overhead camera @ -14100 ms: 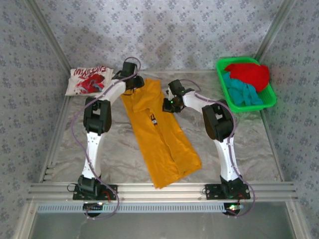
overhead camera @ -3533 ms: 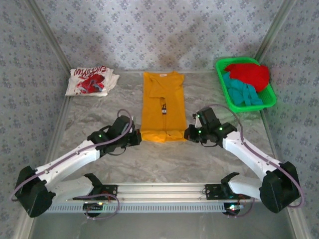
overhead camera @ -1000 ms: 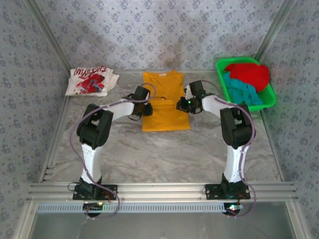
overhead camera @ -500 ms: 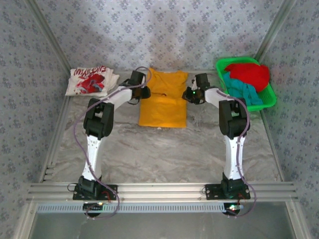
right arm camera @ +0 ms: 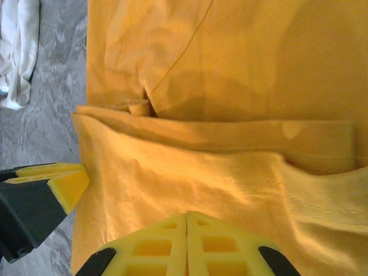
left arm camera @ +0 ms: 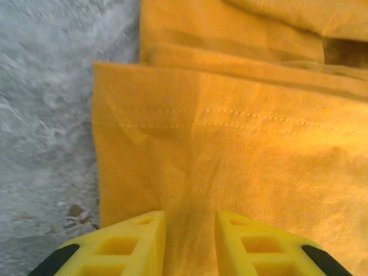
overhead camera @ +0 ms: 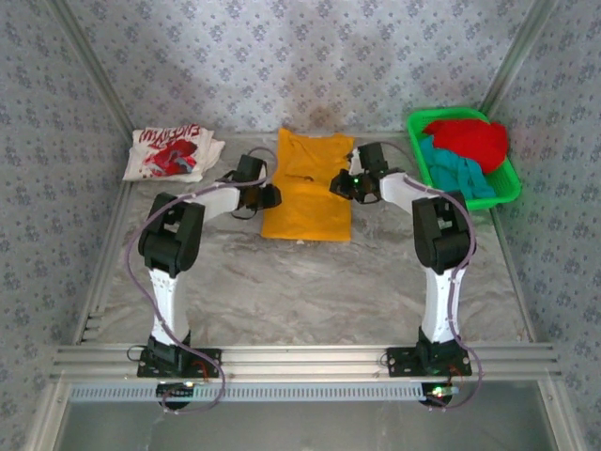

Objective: Fold and stack the t-shirts

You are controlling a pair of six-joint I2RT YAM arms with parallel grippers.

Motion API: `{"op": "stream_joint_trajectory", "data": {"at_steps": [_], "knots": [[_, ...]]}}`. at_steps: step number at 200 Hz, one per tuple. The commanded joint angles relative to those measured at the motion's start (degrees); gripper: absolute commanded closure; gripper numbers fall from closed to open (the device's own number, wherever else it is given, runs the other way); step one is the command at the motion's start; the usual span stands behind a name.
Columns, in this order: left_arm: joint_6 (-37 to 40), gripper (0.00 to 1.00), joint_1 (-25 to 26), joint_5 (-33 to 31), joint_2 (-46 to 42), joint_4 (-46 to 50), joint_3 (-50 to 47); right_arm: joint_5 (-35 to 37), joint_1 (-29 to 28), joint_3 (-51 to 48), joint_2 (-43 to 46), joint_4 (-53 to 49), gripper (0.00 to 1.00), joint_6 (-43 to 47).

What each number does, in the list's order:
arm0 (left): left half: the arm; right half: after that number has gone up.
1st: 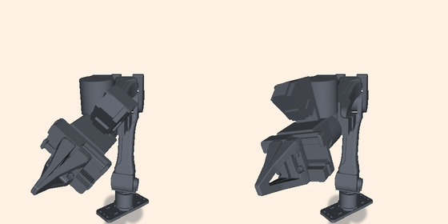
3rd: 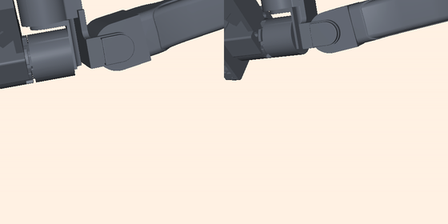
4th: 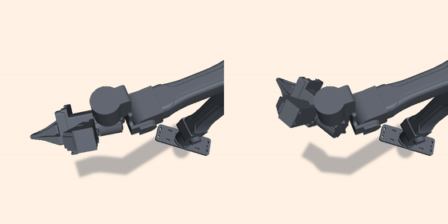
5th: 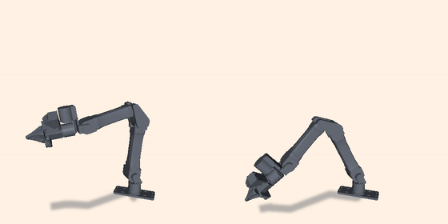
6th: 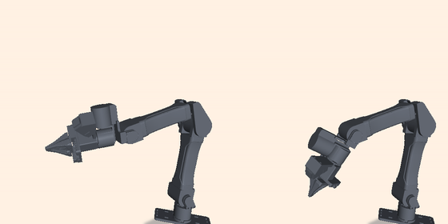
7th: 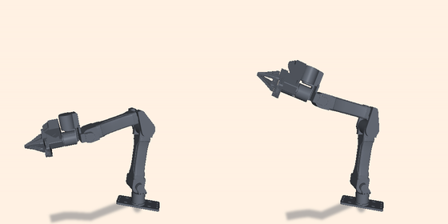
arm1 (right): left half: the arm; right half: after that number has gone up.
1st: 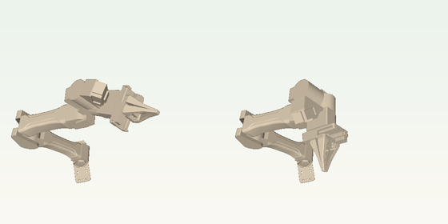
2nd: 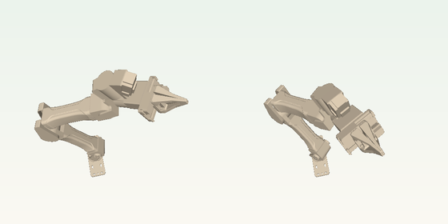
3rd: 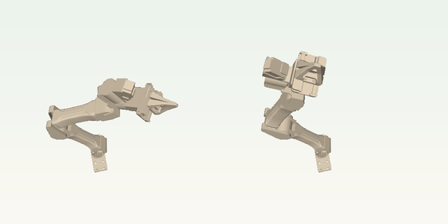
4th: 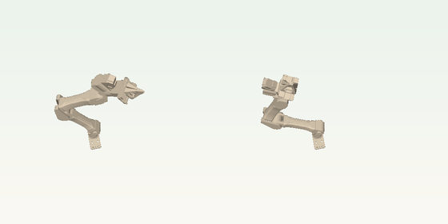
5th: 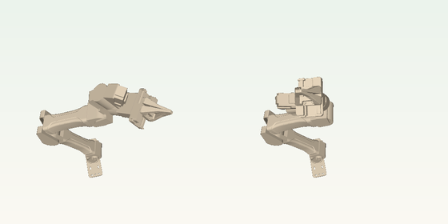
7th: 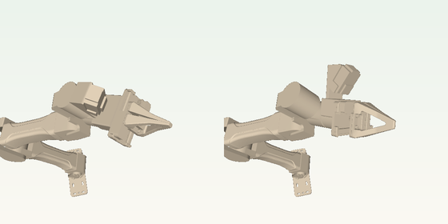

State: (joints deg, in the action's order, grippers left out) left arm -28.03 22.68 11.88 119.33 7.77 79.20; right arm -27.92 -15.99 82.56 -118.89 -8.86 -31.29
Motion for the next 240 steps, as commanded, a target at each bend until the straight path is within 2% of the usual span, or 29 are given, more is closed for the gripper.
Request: {"op": "stream_joint_trajectory", "data": {"at_steps": [1, 33, 88, 129, 146, 161, 179, 197, 222, 240], "knots": [[-2.6, 0.72, 0.7, 3.5, 0.6, -2.6, -2.6, -1.7, 0.1, -3.5, -1.8, 0.2, 0.91, -0.6], [-3.6, 0.73, 2.6, 1.1, -4.5, -2.9, -10.4, -0.8, -0.4, -11.4, 2.0, 1.6, 0.92, -1.1], [-9.9, 0.74, 7.9, -2.1, -14.0, -6.0, -27.4, 0.5, -1.7, -30.0, 14.9, 3.2, 0.92, -2.9], [-12.0, 0.74, 10.8, -4.2, -22.2, -1.5, -29.7, 2.3, -2.5, -36.3, 23.9, 1.2, 0.92, -4.2], [-11.9, 0.73, 10.8, -6.2, -26.2, 3.1, -28.4, 2.8, -2.3, -35.6, 27.5, -0.6, 0.85, -4.0], [-11.5, 0.64, 10.8, -7.6, -30.2, 6.9, -27.8, 3.2, -2.2, -34.5, 30.7, -3.4, 0.8, -3.3], [-12.3, 0.6, 10.8, -7.6, -36.2, 11.1, -28.6, 3.6, -1.6, -35.5, 36.3, -6.3, 0.73, -3.6], [-14.7, 0.54, 10.8, -4.6, -42.9, 13.8, -32.3, 3.3, -0.7, -39.3, 42.4, -9.0, 0.63, -4.3], [-18.9, 0.5, 11.2, 2.2, -50.0, 13.6, -40.0, 0.7, -0.1, -46.3, 47.5, -10.6, 0.59, -6.7], [-21.3, 0.49, 12.4, 5.4, -51.3, 13.2, -43.0, -1.0, 0.2, -50.3, 49.2, -10.5, 0.55, -8.1]]}}
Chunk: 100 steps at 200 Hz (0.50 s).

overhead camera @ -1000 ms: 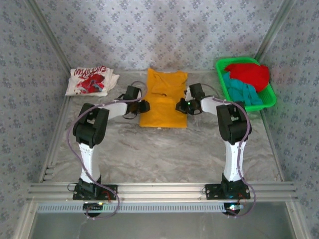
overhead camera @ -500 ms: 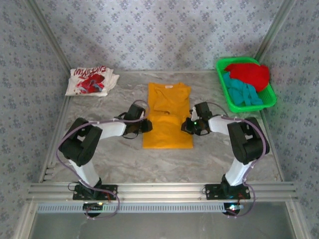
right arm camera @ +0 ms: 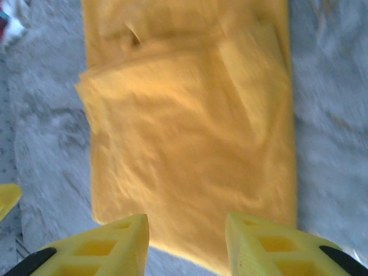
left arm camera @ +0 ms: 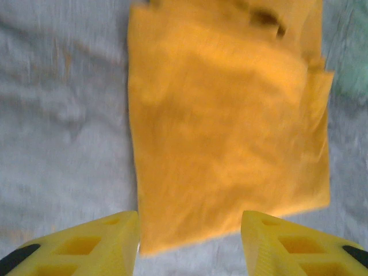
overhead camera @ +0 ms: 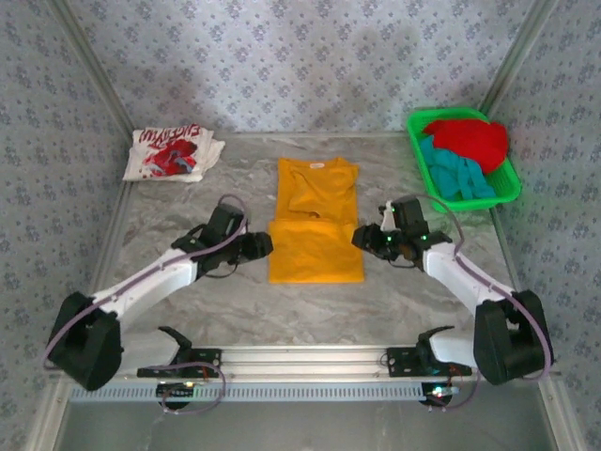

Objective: Fold and stack the t-shirts

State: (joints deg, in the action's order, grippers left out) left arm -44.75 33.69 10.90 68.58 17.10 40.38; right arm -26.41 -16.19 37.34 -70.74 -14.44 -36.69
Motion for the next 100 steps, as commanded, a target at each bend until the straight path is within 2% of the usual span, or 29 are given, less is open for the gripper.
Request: {"op": "stream_joint_trajectory", "data": {"at_steps": [1, 34, 72, 100], "knots": [[-4.6, 0.49, 1.5, 6.5, -0.5, 3.9, -4.2, -2.5, 0.4, -5.2, 1.2, -4.9, 0.55, -2.8], [-4.5, 0.48, 6.3, 6.0, 4.0, 5.3, -1.8, -2.3, 0.4, -7.8, 3.2, -4.7, 0.52, -3.1], [-4.6, 0.47, 7.2, 6.7, 9.5, -1.5, -1.9, -3.2, 0.5, -9.1, 3.3, -3.9, 0.5, -3.9], [-3.4, 0.48, 7.4, 4.9, 12.5, -2.2, -0.6, -2.8, 0.4, -9.7, 3.5, -2.5, 0.46, -4.2]]}}
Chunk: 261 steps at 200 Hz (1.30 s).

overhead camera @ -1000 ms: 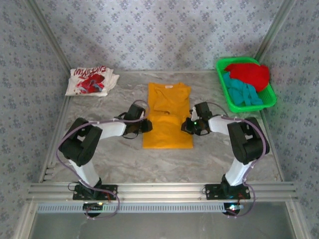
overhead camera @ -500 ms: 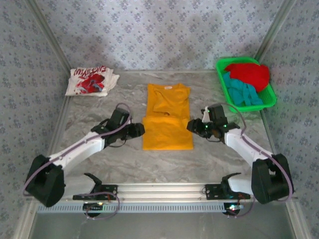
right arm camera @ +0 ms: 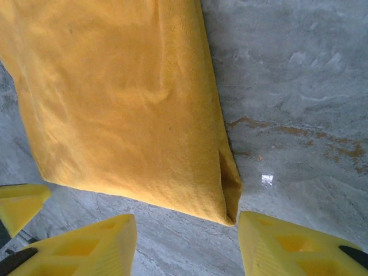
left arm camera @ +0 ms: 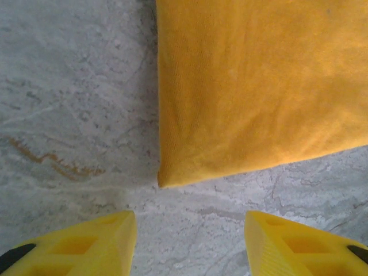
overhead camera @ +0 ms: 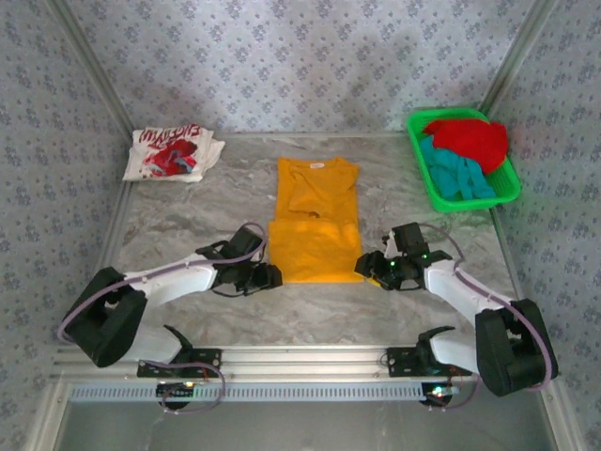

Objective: Fold and stack the t-shirts

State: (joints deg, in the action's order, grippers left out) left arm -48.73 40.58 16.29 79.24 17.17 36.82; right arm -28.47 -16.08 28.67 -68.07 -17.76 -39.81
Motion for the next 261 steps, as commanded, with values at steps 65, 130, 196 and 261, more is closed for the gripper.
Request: {"op": "stream_joint_trajectory", "data": {"at_steps": [65, 130, 196, 261], "knots": [[1.6, 0.5, 0.2, -1.6, 7.3, -4.4, 6.5, -0.9, 0.5, -2.4, 0.1, 3.8, 0.47, -1.3], [1.6, 0.64, 0.2, -4.1, 7.0, -3.0, 5.3, -0.8, 1.7, -4.0, -0.3, 6.2, 0.44, -3.7], [1.4, 1.0, 0.2, -5.0, 8.1, -5.0, 4.6, -1.9, -1.6, 0.0, -6.7, 10.3, 0.69, -4.0], [2.6, 1.0, -1.4, -7.5, 4.7, -3.1, 5.5, 0.5, -2.2, 3.3, -4.6, 6.8, 1.0, -3.5]]}}
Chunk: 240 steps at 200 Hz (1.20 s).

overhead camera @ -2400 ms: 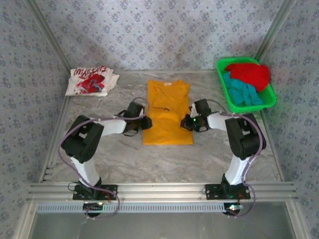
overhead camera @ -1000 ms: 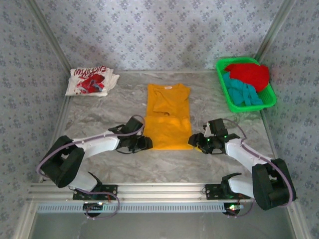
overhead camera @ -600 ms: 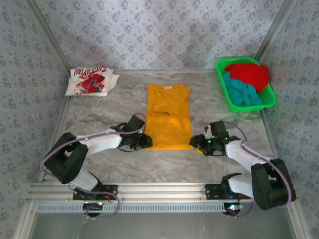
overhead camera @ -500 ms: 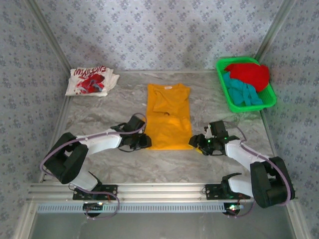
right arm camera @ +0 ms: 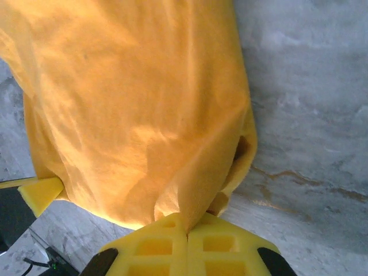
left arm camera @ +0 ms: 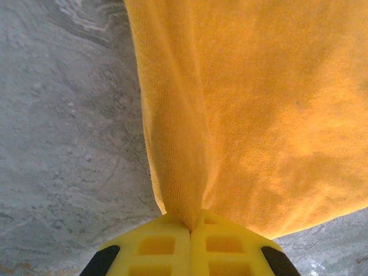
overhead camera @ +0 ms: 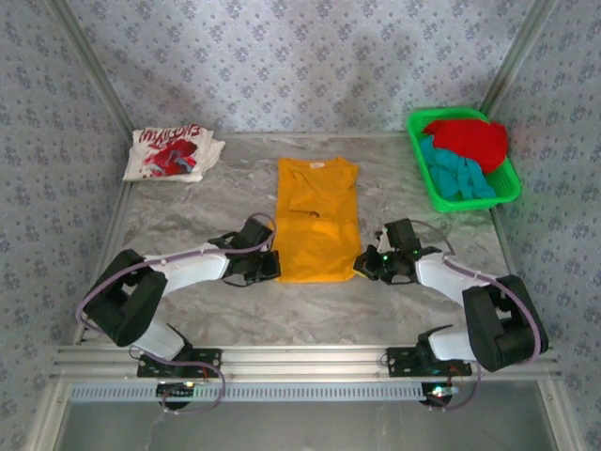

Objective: Fold and stack the t-shirts

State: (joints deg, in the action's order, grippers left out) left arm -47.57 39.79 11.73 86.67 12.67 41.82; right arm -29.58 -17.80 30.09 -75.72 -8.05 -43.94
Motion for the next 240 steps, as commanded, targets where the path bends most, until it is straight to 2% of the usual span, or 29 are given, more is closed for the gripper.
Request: {"op": "stream_joint_trajectory", "data": {"at_steps": [1, 26, 51, 73, 90, 102, 130, 160, 178, 205, 240], "knots": [[1.5, 1.0, -0.5, -3.0, -2.8, 1.6, 0.6, 1.8, -0.5, 1.8, 3.3, -3.1, 1.0, 0.7], [2.6, 1.0, 0.7, -3.1, -5.2, 4.4, -1.0, 2.9, -0.9, -3.0, 9.1, -7.3, 1.0, 0.2], [-0.2, 1.0, 7.6, -4.6, -10.0, 6.6, -4.7, 3.6, -4.2, -9.1, 20.4, -13.6, 1.0, -2.3], [-2.5, 1.0, 12.5, -6.4, -16.8, 11.1, -4.7, 8.9, -7.3, -7.6, 32.9, -21.2, 1.0, -5.3], [-2.1, 1.0, 12.9, -7.9, -21.5, 10.2, -3.4, 10.0, -7.3, -4.8, 35.0, -21.4, 1.0, -6.2], [0.2, 1.0, 11.4, -8.1, -22.1, 9.8, -0.3, 10.9, -7.3, -1.5, 31.4, -19.8, 1.0, -4.2], [8.7, 1.0, 4.4, -2.8, -16.3, 11.1, 10.0, 11.4, -6.9, 8.3, 19.7, -19.8, 1.0, 2.7], [13.2, 1.0, -4.7, 4.9, -7.8, 9.3, 18.8, 11.8, -1.6, 19.7, 8.1, -18.2, 1.0, 5.1], [16.2, 1.0, -7.4, 6.2, -2.1, 11.9, 25.9, 10.9, 1.4, 26.5, 1.3, -18.9, 1.0, 7.3], [16.4, 1.0, -11.4, 9.2, 4.8, 11.6, 32.7, 10.2, 5.0, 34.2, -6.4, -19.1, 1.0, 9.8], [19.8, 1.0, -14.6, 10.9, 13.8, 13.2, 42.0, 7.4, 7.4, 44.2, -16.7, -18.5, 1.0, 11.7]]}}
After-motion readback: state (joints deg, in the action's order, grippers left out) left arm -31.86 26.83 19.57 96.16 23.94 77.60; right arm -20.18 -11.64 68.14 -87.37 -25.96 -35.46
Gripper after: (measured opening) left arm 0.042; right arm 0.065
